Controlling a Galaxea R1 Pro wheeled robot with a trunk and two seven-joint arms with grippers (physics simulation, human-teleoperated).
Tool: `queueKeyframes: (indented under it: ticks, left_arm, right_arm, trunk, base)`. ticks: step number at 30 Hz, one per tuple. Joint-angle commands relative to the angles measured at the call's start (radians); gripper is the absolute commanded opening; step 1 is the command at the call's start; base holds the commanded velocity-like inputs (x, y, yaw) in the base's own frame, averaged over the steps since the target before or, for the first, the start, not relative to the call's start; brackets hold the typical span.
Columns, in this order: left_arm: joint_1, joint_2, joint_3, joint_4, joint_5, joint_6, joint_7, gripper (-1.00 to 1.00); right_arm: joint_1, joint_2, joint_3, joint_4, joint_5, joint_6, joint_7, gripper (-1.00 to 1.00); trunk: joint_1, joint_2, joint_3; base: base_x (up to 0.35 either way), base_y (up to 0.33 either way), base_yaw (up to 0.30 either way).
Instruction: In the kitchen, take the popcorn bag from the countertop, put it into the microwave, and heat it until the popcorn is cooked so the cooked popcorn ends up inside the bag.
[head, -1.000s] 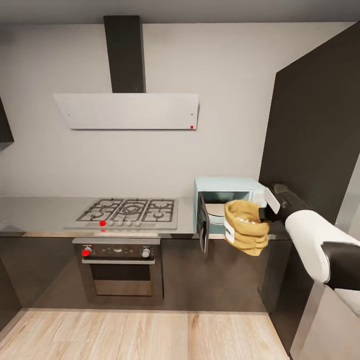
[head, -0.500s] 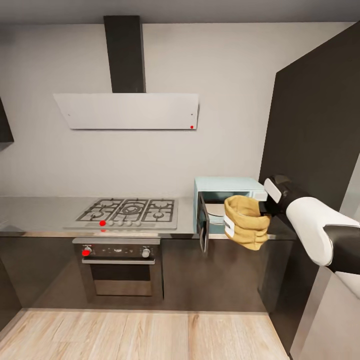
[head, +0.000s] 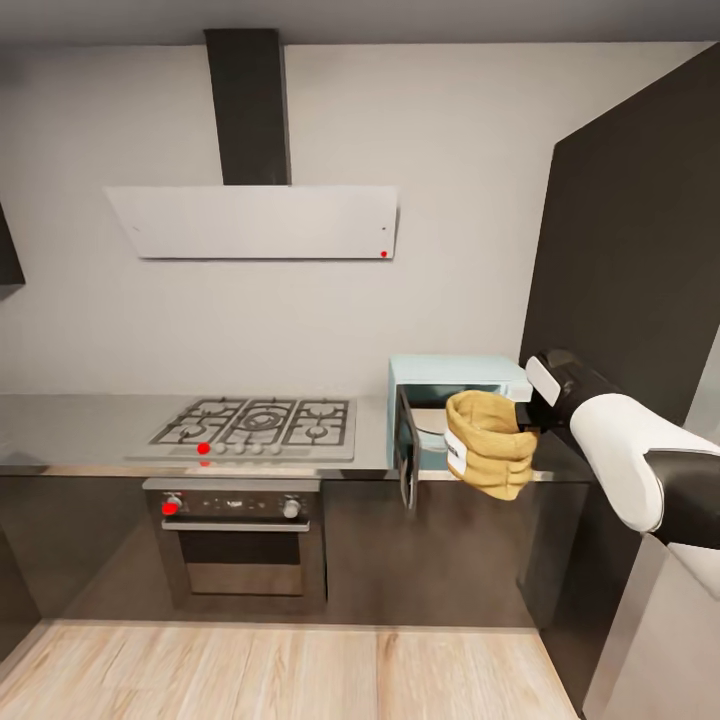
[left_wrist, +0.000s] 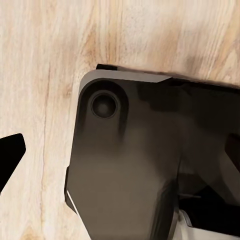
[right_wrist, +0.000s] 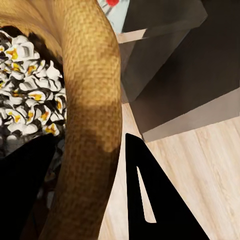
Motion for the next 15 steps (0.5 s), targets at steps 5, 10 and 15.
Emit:
queueKeyframes:
  ticks: [5, 10, 15]
  left_arm:
    - [0.000, 0.000, 0.001, -0.002, 0.007, -0.001, 0.001, 1.00]
    - [0.000, 0.000, 0.001, -0.002, 0.007, -0.001, 0.001, 1.00]
    - [0.000, 0.000, 0.001, -0.002, 0.007, -0.001, 0.001, 1.00]
  right_arm:
    - [0.000, 0.000, 0.003, -0.001, -0.011, 0.003, -0.008, -1.00]
    - [-0.001, -0.001, 0.002, -0.001, -0.011, 0.003, -0.008, -1.00]
    - [-0.001, 0.000, 0.002, 0.000, -0.011, 0.003, -0.009, -1.00]
  trunk:
    - [0.001, -0.001, -0.001]
    - [0.001, -0.001, -0.001]
    - [0.001, -0.001, -0.001]
  base:
    - [0.305, 0.000, 0.000]
    - [0.189, 0.000, 0.000]
    - [0.013, 0.000, 0.000]
